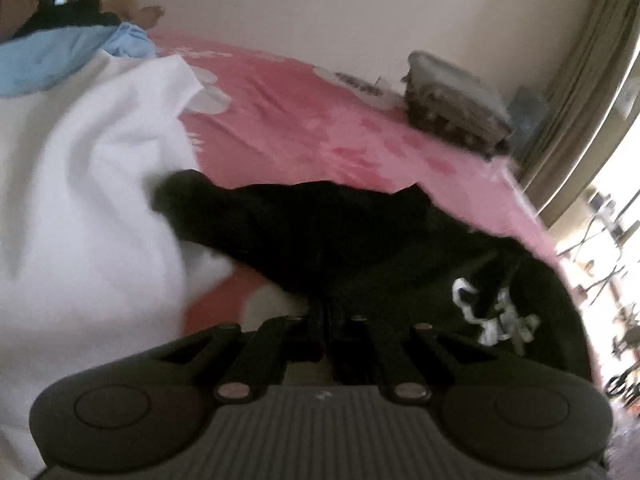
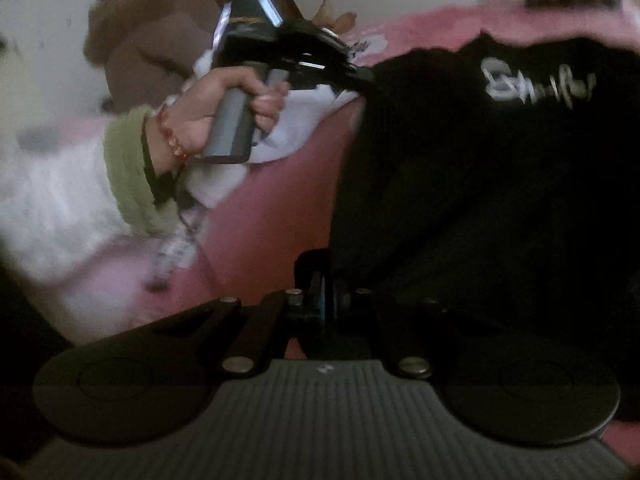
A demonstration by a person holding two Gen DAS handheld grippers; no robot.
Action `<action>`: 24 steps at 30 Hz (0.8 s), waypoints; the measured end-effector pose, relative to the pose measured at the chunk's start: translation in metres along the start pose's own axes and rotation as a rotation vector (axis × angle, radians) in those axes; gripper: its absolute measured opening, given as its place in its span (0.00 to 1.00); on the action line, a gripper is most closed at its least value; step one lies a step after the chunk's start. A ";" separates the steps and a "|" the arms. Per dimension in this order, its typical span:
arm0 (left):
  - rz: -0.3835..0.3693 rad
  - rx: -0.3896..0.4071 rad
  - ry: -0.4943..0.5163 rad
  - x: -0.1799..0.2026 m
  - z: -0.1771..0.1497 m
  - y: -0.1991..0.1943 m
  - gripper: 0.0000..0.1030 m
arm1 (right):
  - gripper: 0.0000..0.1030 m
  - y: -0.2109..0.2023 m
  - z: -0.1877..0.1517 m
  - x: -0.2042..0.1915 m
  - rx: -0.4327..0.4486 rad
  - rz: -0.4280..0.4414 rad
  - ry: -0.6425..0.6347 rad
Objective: Fold clothes
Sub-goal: 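Lift and lay the black T-shirt back on the bedspread with both grippers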
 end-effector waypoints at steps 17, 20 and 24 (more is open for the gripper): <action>0.077 -0.007 0.168 -0.006 -0.038 -0.014 0.48 | 0.39 -0.003 -0.038 0.001 -0.111 0.018 0.052; -0.021 -0.046 0.177 -0.002 -0.056 -0.043 0.50 | 0.40 -0.018 -0.046 0.001 -0.076 0.012 0.121; -0.161 -0.182 0.197 0.008 -0.095 -0.070 0.52 | 0.40 -0.040 -0.052 0.003 -0.010 -0.066 0.155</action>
Point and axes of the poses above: each gripper's, at about its wrist camera, not at the fingertips, and y roughly the way its jaws point, x to its right, z to its top, the point moved 3 cm from there along y, roughly the way its jaws point, and after that the axes turned 10 degrees about -y, right-handed, at the moved point
